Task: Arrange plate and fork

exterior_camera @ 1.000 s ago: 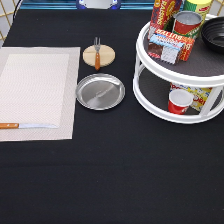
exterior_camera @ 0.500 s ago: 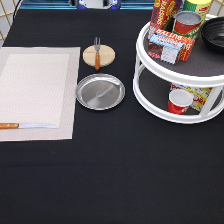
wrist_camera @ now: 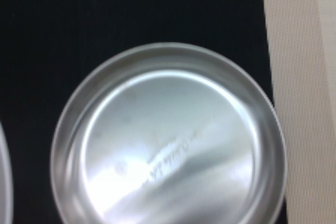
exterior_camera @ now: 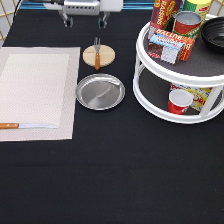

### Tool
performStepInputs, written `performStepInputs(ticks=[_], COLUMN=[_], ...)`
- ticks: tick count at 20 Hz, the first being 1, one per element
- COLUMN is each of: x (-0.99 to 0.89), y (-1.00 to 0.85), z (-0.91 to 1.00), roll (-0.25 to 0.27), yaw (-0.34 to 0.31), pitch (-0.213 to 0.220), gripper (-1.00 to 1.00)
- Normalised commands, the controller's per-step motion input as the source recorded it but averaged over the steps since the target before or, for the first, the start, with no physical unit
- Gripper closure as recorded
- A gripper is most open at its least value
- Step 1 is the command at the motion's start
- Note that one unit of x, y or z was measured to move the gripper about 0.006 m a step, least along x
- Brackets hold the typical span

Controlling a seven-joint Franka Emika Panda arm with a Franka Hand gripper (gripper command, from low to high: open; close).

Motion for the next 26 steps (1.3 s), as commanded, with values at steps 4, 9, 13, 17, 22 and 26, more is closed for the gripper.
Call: performStepInputs(ticks=[4,9,13,17,22,26], x=[0.68,0.67,0.58,0.44,0.33,0.13], y=[-0.02,-0.02,-0.01,0.0,-0.01,-0.07], z=[-0.28,-0.25,-0.27,-0.29,-0.3,-0.4], roll=[0.0,0.004,0.03,0.08,0.131,0.19], yaw=[0.113,0.114,0.091,0.024,0.0,0.0], pitch=[0.0,0.0,0.009,0.023,0.052,0.057], gripper=[-1.0,-1.0,-1.0,-1.0,-1.0,-1.0])
